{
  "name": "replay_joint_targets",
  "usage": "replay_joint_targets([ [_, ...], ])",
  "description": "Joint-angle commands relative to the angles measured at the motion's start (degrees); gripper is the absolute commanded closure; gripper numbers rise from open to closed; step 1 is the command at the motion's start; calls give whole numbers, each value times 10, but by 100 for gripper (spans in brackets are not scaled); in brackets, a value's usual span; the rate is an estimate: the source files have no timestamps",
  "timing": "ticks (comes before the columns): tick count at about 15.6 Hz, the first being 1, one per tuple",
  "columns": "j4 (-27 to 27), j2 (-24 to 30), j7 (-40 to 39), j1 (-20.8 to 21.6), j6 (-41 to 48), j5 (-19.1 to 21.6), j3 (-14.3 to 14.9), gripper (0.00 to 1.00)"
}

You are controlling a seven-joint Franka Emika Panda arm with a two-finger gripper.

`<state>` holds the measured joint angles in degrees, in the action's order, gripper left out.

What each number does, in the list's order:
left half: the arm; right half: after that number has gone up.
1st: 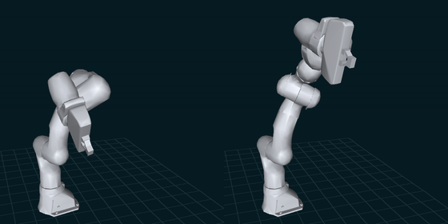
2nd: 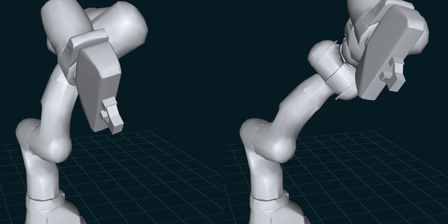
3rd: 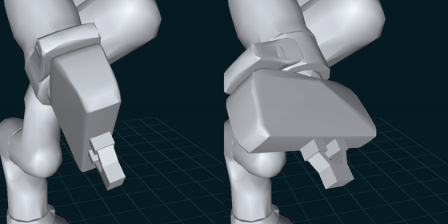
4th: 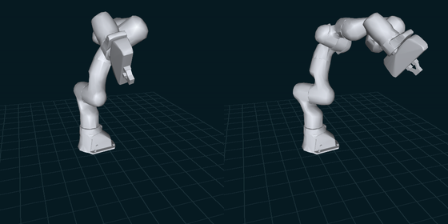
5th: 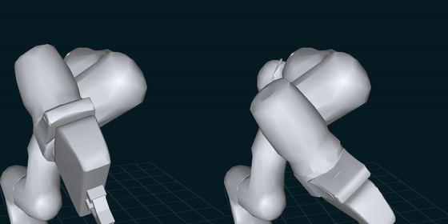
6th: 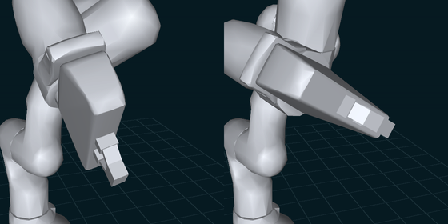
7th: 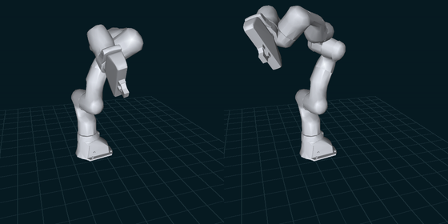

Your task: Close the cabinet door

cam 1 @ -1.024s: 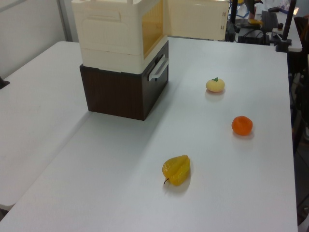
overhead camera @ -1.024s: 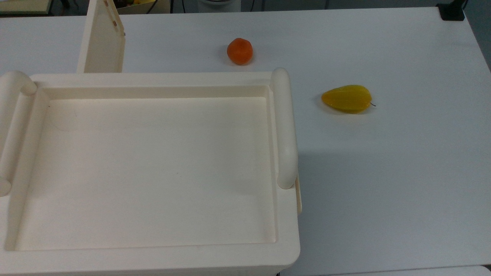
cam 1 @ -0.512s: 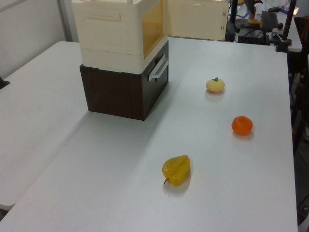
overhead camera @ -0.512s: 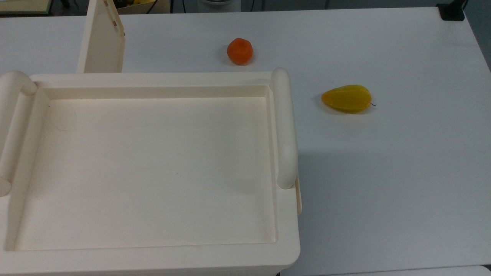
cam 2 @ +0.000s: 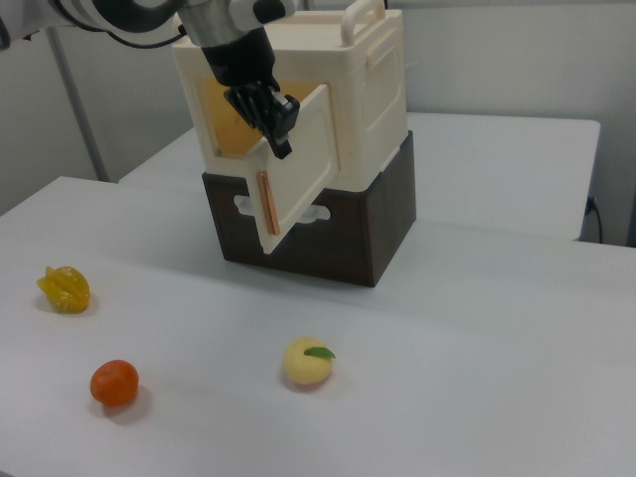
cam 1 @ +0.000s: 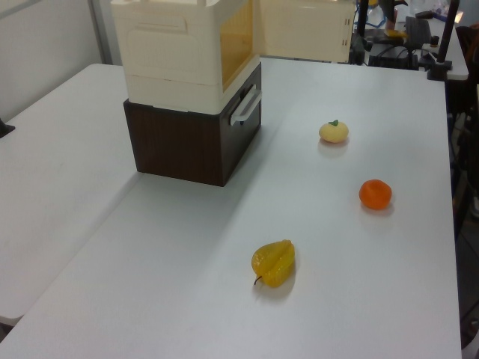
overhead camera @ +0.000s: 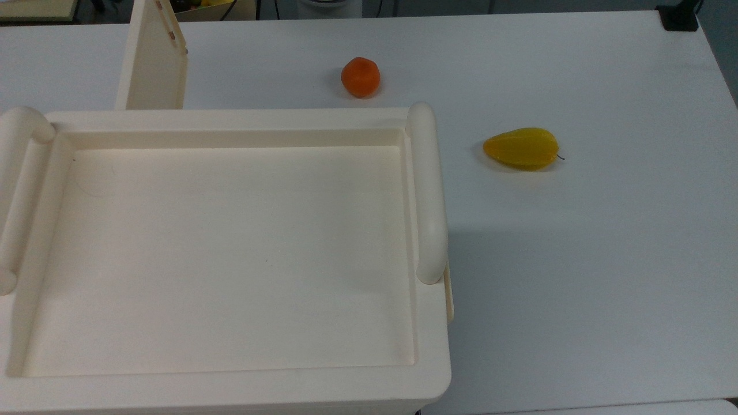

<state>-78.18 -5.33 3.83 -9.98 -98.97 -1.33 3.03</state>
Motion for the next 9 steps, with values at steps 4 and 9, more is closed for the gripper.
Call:
replay_joint_targets([
  [4, -29, 1, 49, 57, -73, 30, -3, 100],
  [9, -49, -20, 104, 115, -161, 30, -3, 100],
])
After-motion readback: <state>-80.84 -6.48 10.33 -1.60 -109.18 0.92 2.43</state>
